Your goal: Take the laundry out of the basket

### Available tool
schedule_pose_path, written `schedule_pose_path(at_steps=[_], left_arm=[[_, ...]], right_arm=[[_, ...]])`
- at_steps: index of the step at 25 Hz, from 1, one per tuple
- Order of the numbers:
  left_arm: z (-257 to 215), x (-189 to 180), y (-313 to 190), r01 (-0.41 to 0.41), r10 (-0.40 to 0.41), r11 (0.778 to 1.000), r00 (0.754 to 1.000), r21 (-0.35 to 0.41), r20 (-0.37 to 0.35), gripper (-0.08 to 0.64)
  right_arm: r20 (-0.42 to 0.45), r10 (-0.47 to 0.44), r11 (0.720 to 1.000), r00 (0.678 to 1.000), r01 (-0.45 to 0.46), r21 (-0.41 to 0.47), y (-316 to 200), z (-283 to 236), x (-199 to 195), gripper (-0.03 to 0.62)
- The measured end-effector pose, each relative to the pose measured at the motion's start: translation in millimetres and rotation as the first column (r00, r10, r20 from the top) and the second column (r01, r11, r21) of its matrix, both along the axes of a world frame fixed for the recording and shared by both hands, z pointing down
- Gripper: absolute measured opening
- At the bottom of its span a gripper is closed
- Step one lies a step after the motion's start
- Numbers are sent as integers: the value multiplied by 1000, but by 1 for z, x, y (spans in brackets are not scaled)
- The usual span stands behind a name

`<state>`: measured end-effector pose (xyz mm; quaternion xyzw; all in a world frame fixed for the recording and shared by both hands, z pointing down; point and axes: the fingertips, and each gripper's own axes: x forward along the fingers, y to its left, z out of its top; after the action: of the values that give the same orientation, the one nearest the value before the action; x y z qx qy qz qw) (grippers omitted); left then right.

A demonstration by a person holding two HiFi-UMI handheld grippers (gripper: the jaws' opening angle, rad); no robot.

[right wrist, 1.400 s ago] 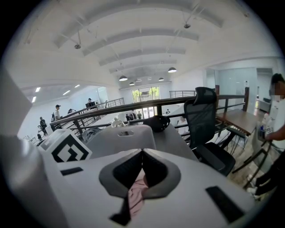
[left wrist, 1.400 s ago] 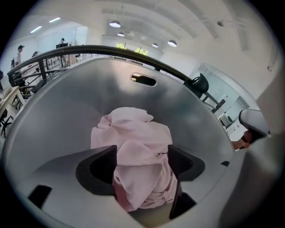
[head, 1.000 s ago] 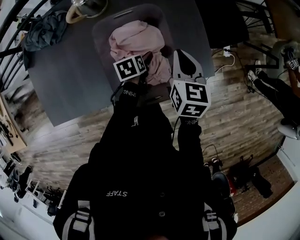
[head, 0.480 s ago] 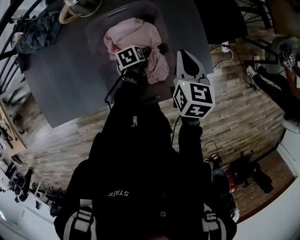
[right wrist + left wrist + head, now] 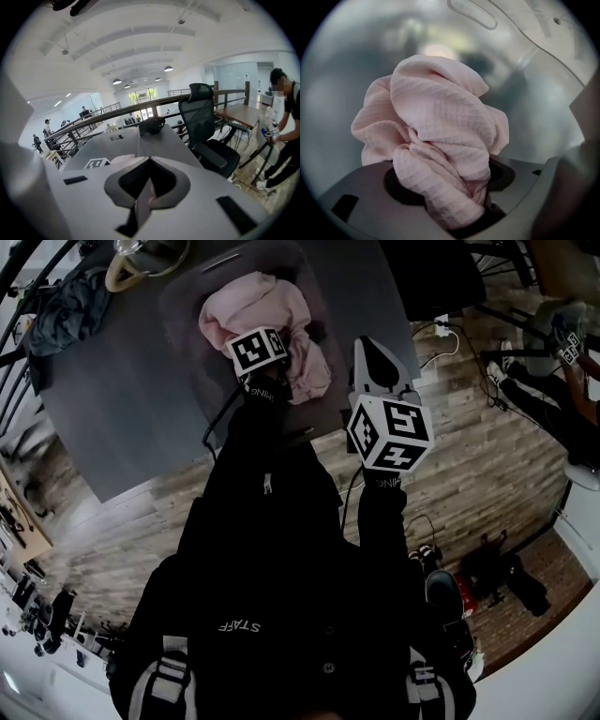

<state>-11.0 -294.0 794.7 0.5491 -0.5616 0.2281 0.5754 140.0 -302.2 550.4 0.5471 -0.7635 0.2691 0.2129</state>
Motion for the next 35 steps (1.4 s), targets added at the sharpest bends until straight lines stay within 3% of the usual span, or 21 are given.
schedule_pose_path(at_steps=[4,10,14,19,24,29,35], left_arm=[[-18,3,-1,-15,15,999,1000,34,-8,261],[-78,0,-1,-85,77,985,995,152,56,233],[-134,-2,3,-132,111,954,990,269,91,233],[-210,-4,12,-171,131,899,983,404,126,233],[-288,-10,19,-213,138,803,975,556,174,233],[-361,-21,28,-239,110,660,969,712,223,233],[-437,-33,42,-243,46,497,966,833,254,233]], right_arm=[[3,14,1000,1000,-14,17,8,-9,3,14],[34,20,997,999,-22,77,17,-42,1,14],[52,26,990,998,-33,136,24,-70,-2,14],[67,42,977,997,-55,207,40,-107,-5,14],[83,66,952,994,-87,294,56,-146,-13,14],[80,52,916,995,-80,394,68,-188,-32,14],[91,42,859,995,-82,505,81,-234,-46,14]])
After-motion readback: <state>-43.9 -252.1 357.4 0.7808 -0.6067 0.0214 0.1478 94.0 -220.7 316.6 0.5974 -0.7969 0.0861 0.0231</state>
